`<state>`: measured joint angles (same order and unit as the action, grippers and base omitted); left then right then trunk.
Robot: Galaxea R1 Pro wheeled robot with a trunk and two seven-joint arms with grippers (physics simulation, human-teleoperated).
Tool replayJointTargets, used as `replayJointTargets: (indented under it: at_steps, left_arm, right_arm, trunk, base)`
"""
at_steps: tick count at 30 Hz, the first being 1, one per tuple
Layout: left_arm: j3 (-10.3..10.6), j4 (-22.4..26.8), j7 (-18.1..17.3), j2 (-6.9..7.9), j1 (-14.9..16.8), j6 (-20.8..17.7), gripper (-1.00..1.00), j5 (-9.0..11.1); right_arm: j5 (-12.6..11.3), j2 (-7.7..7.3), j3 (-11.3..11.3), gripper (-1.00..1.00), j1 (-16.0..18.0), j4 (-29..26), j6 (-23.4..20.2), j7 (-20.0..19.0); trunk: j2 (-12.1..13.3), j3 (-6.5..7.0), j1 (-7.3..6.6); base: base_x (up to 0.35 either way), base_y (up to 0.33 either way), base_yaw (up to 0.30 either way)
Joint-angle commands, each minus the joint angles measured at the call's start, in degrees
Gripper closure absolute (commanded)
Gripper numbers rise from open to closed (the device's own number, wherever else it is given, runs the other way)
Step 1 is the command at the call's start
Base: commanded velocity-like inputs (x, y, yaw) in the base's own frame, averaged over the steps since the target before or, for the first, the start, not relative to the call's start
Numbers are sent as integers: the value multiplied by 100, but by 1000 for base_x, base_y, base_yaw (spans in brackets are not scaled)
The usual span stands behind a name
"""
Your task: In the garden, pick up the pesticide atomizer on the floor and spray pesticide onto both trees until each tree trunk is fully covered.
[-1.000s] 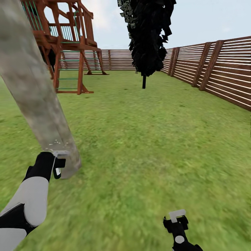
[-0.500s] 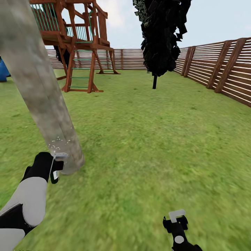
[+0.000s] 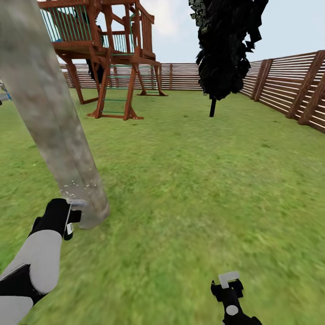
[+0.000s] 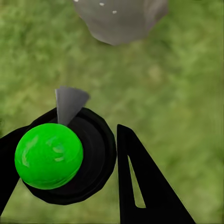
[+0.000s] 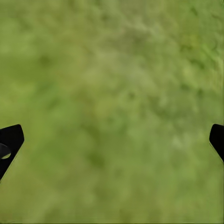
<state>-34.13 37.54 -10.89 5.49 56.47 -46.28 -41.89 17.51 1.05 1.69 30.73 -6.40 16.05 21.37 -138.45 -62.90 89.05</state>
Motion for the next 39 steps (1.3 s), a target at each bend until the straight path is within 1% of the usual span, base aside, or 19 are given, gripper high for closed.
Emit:
replayJointTargets:
  at_steps: [1,3,4,8,13,14,15,18,19,20,21,24,28,30,31,32,33,34,39]
  left_arm:
    - [-33,8,-53,6,-34,-9,100,-60]
    - [-44,18,-55,36,-236,2,100,-58]
    - [-43,18,-77,18,-495,20,100,-37]
    - [-53,64,-130,-23,-522,15,100,-23]
    - [-44,12,-88,9,-582,46,100,-34]
    - [-51,9,-65,24,-791,238,100,-23]
    - [-55,5,-59,22,-823,408,100,-22]
    - [-230,-52,-54,-2,-852,644,100,-21]
    - [-461,-166,-53,-6,-855,738,100,-21]
    - [-620,-283,-52,-2,-857,997,100,-24]
    - [-652,-322,-49,1,-857,1103,100,-26]
    - [-711,-594,-47,43,-903,1324,100,-31]
    - [-703,-681,-45,7,-925,1356,100,-35]
    - [-707,-684,-36,32,-927,1358,100,-55]
    - [-708,-681,8,40,-932,1358,100,-70]
    - [-705,-684,157,44,-934,1359,100,-74]
    - [-706,-685,420,47,-935,1355,100,-50]
    - [-709,-706,567,43,-936,1351,100,-27]
    - [-729,-746,610,4,-936,1342,100,-19]
  right_arm:
    - [24,1,16,-100,3,7,4,34]
    - [24,1,16,-100,3,7,4,34]
    - [24,1,16,-100,3,7,4,34]
    - [19,-4,16,-100,3,1,9,34]
    - [16,-4,16,-100,3,2,12,34]
    - [16,0,16,-100,3,6,12,28]
    - [16,0,16,-100,3,6,12,27]
    - [16,-4,16,-100,3,7,12,26]
    - [16,-2,16,-100,3,7,12,26]
    - [16,0,16,-100,3,7,10,26]
    - [16,0,16,-100,3,7,9,26]
    - [16,1,16,-100,3,7,4,25]
    - [23,-14,16,-100,3,7,11,25]
    - [24,-17,16,-100,-13,7,12,25]
    - [24,-17,16,-100,-18,7,12,25]
    - [20,-17,16,-100,-20,7,12,25]
    - [17,-12,16,-100,-22,7,12,25]
    - [16,-3,16,-100,-23,7,12,25]
    - [16,1,16,-100,-28,4,12,25]
  trunk:
    - [-2,-5,1]
    - [-2,-5,1]
    - [-2,-5,1]
    - [-2,-5,1]
    - [-2,-5,1]
    - [-2,-5,1]
    - [-2,-5,1]
    - [-2,-5,1]
    - [-2,-5,1]
    - [-2,-5,1]
    - [-2,-5,1]
    - [-2,-5,1]
    - [-2,-5,1]
    - [-2,-5,1]
    - [-2,-5,1]
    - [-2,-5,1]
    - [-2,-5,1]
    - [-2,-5,1]
    - [-2,-5,1]
  base:
    - [233,-200,276]
    - [233,-200,276]
    - [233,-199,204]
    - [234,-199,40]
    - [232,-199,55]
    - [230,-201,258]
    - [230,-201,267]
    - [229,-202,273]
    - [229,-203,275]
    - [229,-203,275]
    - [228,-203,275]
    - [223,-205,209]
    - [212,-211,23]
    - [166,-237,2]
    - [157,-242,0]
    - [153,-243,0]
    - [151,-244,0]
    - [149,-245,0]
    - [131,-255,206]
